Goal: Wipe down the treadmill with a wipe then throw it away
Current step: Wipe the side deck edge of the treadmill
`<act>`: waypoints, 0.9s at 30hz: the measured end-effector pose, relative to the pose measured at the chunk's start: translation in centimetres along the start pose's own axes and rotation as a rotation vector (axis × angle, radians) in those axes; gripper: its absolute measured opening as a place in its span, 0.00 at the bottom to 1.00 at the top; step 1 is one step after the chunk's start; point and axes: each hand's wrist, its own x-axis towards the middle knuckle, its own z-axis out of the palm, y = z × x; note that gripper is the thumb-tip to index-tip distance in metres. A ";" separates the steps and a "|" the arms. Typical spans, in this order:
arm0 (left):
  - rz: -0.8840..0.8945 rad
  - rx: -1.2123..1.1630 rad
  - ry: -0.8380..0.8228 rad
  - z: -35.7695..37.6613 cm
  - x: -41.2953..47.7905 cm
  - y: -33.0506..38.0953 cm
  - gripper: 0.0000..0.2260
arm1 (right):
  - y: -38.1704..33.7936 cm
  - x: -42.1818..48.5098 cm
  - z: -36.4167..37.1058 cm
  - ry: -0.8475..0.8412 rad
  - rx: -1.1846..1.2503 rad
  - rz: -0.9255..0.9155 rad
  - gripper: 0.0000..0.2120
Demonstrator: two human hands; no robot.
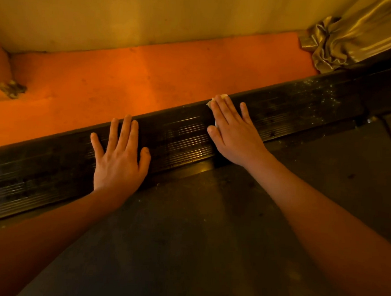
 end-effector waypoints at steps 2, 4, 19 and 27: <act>0.005 -0.006 0.000 0.0 0.0 0.1 0.32 | 0.1 -0.8 0.4 0.011 0.050 0.017 0.32; 0.001 -0.005 0.002 0.0 0.0 0.0 0.32 | -0.1 -2.9 1.3 0.032 0.087 0.029 0.32; 0.006 -0.008 0.013 -0.1 0.0 0.1 0.32 | 2.5 -4.2 1.2 0.060 0.094 0.053 0.31; 0.011 -0.019 0.023 -0.2 -0.1 0.1 0.32 | 3.6 -1.2 0.2 0.058 0.065 0.081 0.32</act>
